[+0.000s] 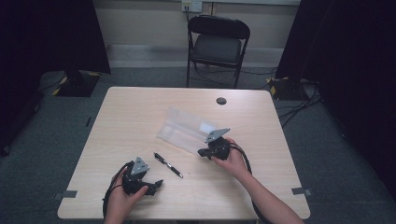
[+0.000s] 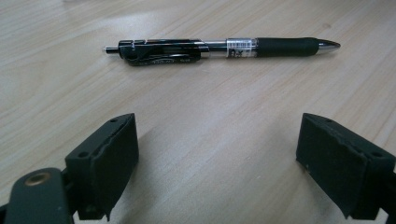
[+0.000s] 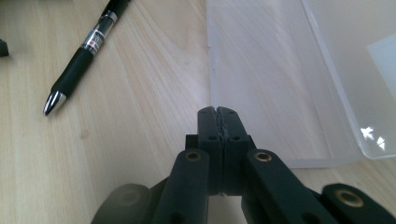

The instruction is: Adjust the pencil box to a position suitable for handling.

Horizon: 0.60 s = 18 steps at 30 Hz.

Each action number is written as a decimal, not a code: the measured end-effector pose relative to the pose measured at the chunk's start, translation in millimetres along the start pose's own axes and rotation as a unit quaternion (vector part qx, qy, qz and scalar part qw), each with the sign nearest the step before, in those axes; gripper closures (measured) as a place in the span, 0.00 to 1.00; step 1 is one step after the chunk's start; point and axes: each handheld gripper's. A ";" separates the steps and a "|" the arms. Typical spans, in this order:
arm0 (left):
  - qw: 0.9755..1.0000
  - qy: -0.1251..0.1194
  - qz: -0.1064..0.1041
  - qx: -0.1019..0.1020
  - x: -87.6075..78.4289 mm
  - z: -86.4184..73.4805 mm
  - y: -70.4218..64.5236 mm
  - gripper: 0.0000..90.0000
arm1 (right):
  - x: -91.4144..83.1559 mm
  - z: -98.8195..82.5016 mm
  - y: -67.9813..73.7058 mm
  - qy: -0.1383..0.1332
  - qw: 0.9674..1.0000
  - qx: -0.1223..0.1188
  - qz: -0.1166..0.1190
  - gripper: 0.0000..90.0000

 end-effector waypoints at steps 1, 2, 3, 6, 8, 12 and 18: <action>1.000 0.000 0.000 0.000 -0.1 0.0 0.0 0.14 | -2.9 -2.5 -1.6 0.000 1.000 0.000 0.002 1.00; 1.000 0.000 0.000 0.000 0.0 0.0 0.0 0.14 | -5.6 -4.1 -2.2 0.003 1.000 -0.002 -0.001 1.00; 1.000 0.000 0.000 0.000 0.0 0.0 0.0 0.14 | -7.6 -5.8 -3.1 0.004 1.000 -0.001 -0.001 1.00; 1.000 0.000 0.000 0.000 0.0 0.0 0.0 0.14 | -13.0 -9.8 -5.9 0.002 1.000 0.004 -0.003 1.00; 1.000 0.000 0.000 0.000 0.0 0.0 0.0 0.14 | -17.6 -14.0 -8.9 0.000 1.000 0.010 -0.005 1.00; 1.000 0.000 0.000 0.000 0.0 0.0 -0.1 0.14 | -23.9 -20.2 -13.7 0.001 1.000 0.011 -0.009 1.00; 1.000 0.000 0.000 0.000 0.0 0.0 0.0 0.14 | -36.3 -31.4 -22.4 0.004 1.000 0.017 -0.018 0.99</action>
Point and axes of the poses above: each handheld gripper's, and its own axes: x roughly forward along the jaws, z roughly out of its top, y roughly to its left, and after that the axes turned 2 degrees about z, right-handed
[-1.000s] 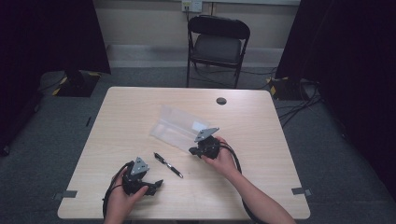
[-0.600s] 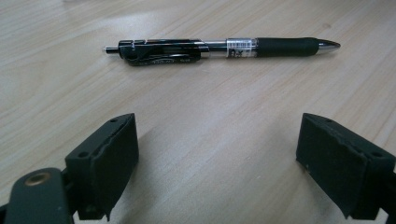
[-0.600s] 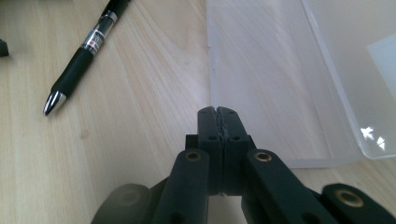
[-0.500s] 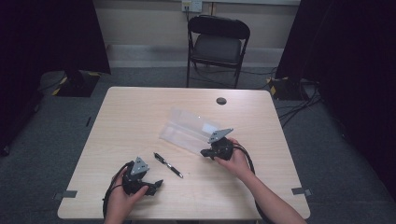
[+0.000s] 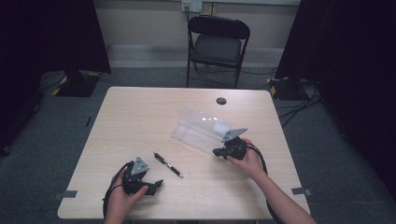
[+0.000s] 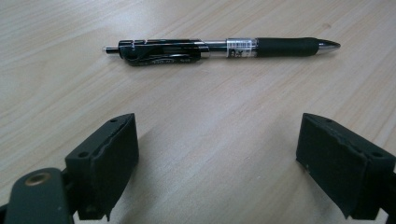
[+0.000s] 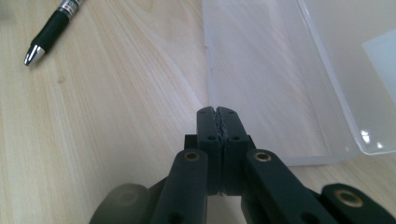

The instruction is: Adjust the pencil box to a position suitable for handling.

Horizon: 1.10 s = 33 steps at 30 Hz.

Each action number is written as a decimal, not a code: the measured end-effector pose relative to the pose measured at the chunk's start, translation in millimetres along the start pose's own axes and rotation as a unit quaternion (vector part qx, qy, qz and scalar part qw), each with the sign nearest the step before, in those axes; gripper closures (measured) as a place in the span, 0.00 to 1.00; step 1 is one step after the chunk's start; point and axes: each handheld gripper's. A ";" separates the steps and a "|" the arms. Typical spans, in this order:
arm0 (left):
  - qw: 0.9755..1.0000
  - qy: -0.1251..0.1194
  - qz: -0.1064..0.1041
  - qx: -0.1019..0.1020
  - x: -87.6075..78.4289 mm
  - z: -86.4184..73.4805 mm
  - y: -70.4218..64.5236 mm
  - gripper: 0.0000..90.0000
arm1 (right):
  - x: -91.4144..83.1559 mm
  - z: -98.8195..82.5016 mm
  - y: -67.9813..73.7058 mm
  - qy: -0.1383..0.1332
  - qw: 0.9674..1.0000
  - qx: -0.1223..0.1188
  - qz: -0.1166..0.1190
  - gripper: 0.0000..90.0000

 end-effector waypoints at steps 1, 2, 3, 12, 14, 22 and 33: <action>1.000 0.000 0.000 0.000 0.0 0.0 0.0 0.14 | -1.5 -1.3 -1.4 0.001 1.000 0.001 0.000 1.00; 1.000 0.000 0.000 0.000 0.0 0.0 0.0 0.14 | -1.5 -1.3 -1.4 0.001 1.000 0.001 0.000 1.00; 1.000 0.000 0.000 0.000 0.0 0.0 0.0 0.14 | -3.2 -3.1 -2.8 0.001 1.000 0.003 -0.002 0.99; 1.000 0.000 0.000 0.000 0.0 0.0 0.0 0.14 | -16.9 -17.3 -16.4 -0.001 1.000 0.020 -0.014 0.99; 1.000 0.000 0.000 0.000 0.0 0.0 0.0 0.14 | -17.4 -17.8 -16.8 -0.001 1.000 0.022 -0.015 0.99; 1.000 0.000 0.000 0.000 0.0 0.0 0.0 0.14 | -20.4 -20.6 -21.7 -0.002 0.999 0.034 -0.030 0.99; 1.000 0.000 0.000 0.000 0.0 0.0 0.0 0.14 | -21.8 -21.1 -25.2 0.001 0.998 0.049 -0.036 0.99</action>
Point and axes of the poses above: each handheld gripper's, and its own axes: x roughly forward along the jaws, z roughly out of its top, y roughly to its left, and after that the axes turned 2 degrees about z, right-handed
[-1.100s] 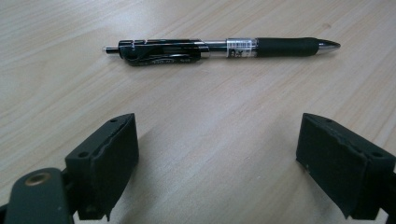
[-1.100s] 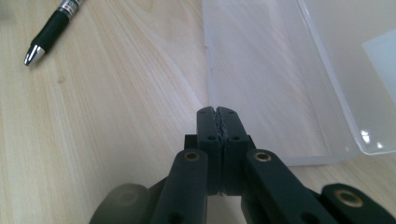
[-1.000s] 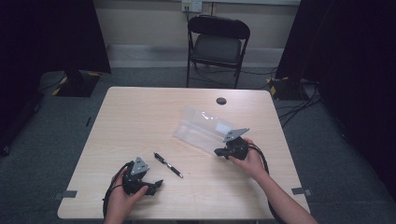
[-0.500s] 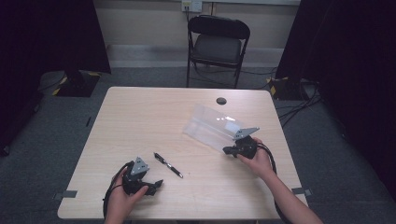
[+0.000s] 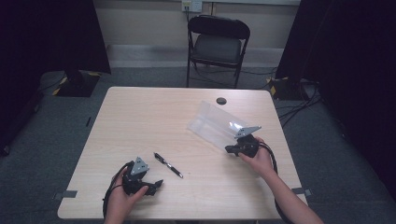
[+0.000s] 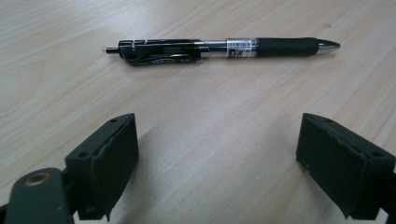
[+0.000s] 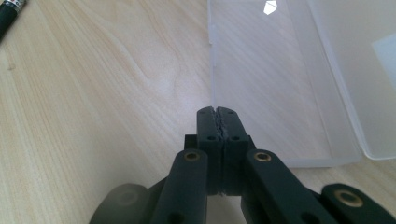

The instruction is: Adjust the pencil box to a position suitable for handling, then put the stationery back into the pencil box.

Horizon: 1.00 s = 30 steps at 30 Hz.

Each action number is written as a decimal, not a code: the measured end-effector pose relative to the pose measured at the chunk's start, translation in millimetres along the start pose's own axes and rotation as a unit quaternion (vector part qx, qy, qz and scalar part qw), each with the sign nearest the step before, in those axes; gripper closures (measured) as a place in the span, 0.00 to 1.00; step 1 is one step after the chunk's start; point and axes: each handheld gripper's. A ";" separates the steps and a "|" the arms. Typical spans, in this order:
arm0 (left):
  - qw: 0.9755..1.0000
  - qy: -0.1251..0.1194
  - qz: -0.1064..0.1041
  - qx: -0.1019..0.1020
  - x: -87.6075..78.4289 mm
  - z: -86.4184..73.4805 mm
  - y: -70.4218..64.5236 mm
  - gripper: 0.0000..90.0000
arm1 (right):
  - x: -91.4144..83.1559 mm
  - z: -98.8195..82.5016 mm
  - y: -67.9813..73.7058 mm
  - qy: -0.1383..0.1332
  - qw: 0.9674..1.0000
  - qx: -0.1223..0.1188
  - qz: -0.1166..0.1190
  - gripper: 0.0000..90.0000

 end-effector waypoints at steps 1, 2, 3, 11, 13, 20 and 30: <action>1.000 0.000 0.000 0.000 0.0 0.0 0.0 0.14 | 0.9 -0.3 -0.1 -0.003 1.000 0.000 0.001 0.99; 1.000 0.000 0.000 0.000 0.0 0.0 0.0 0.14 | 0.9 -0.3 -0.1 -0.003 1.000 0.000 0.001 0.99; 1.000 0.000 0.000 0.000 0.0 0.0 0.0 0.14 | 1.2 -0.5 -0.1 -0.005 1.000 0.004 0.010 0.95; 1.000 0.000 0.000 0.000 0.1 0.0 0.0 0.14 | 1.1 2.5 14.8 -0.019 1.000 0.005 0.010 0.58; 1.000 0.000 0.000 -0.001 0.1 0.0 0.0 0.14 | 0.7 4.7 21.7 -0.021 1.000 0.003 0.009 0.52; 1.000 0.000 0.000 0.000 0.1 0.0 0.0 0.14 | -1.1 9.8 38.7 -0.028 0.999 -0.005 0.024 0.45; 1.000 0.000 0.000 0.000 0.1 0.0 0.0 0.14 | 2.7 15.7 52.7 -0.021 1.000 -0.014 0.014 0.39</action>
Point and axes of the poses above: each handheld gripper's, and its own axes: x roughly forward along the jaws, z roughly out of its top, y roughly to its left, and after that the axes turned 2 degrees about z, right-handed
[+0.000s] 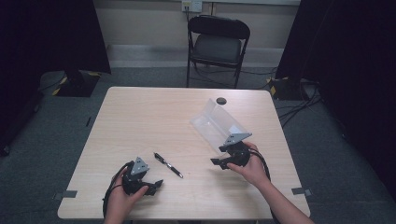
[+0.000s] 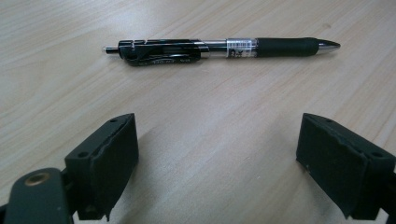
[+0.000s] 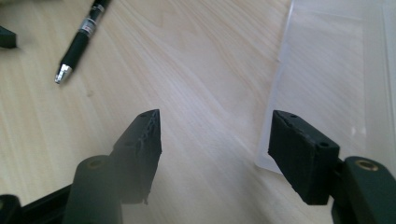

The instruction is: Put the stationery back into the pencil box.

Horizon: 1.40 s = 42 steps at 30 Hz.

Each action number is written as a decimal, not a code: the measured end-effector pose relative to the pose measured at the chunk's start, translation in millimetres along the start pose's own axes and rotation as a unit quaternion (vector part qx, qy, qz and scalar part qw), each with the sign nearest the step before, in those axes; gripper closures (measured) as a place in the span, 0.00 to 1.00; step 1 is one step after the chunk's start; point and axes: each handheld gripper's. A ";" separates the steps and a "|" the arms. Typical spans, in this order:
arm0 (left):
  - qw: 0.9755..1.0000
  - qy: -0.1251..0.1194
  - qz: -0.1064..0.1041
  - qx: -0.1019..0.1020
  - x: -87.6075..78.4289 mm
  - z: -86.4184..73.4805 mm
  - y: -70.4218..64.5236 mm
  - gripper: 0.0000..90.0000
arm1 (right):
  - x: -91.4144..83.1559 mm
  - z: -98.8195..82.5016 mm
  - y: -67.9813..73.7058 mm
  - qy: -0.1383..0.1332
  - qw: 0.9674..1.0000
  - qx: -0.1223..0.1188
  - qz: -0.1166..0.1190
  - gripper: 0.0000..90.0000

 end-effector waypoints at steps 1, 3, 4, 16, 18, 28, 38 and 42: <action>1.000 0.000 0.000 0.000 0.0 0.0 0.0 0.14 | 1.0 -1.4 -2.7 0.002 1.000 0.004 -0.002 0.39; 1.000 0.000 0.000 0.000 0.0 0.0 0.0 0.14 | 1.7 -3.6 -9.2 -0.001 1.000 0.016 -0.008 0.40; 1.000 0.000 0.000 0.000 0.0 0.0 0.0 0.14 | 1.6 -5.0 -15.8 -0.004 1.000 0.028 -0.005 0.39; 1.000 0.000 0.000 0.000 0.0 0.0 0.0 0.14 | 0.1 -11.1 -33.7 0.012 0.999 0.045 -0.026 0.40; 1.000 0.001 -0.001 0.000 -0.1 0.1 0.2 0.14 | -0.8 -12.2 -37.0 0.014 0.999 0.043 -0.029 0.39; 1.000 0.003 0.000 0.002 0.8 1.0 0.4 0.13 | -8.8 -8.9 -34.0 -0.006 0.999 0.036 -0.032 0.38; 1.000 0.003 0.000 0.003 0.8 1.0 0.4 0.13 | -7.6 13.6 3.7 -0.016 1.000 0.007 -0.007 0.38; 1.000 0.001 0.000 0.000 0.1 0.0 0.0 0.13 | 2.5 16.4 20.4 -0.015 1.000 0.005 0.008 0.38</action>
Point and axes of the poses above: each handheld gripper's, and its own axes: x roughly forward along the jaws, z roughly out of its top, y roughly to its left, and after that the axes turned 2 degrees about z, right-handed
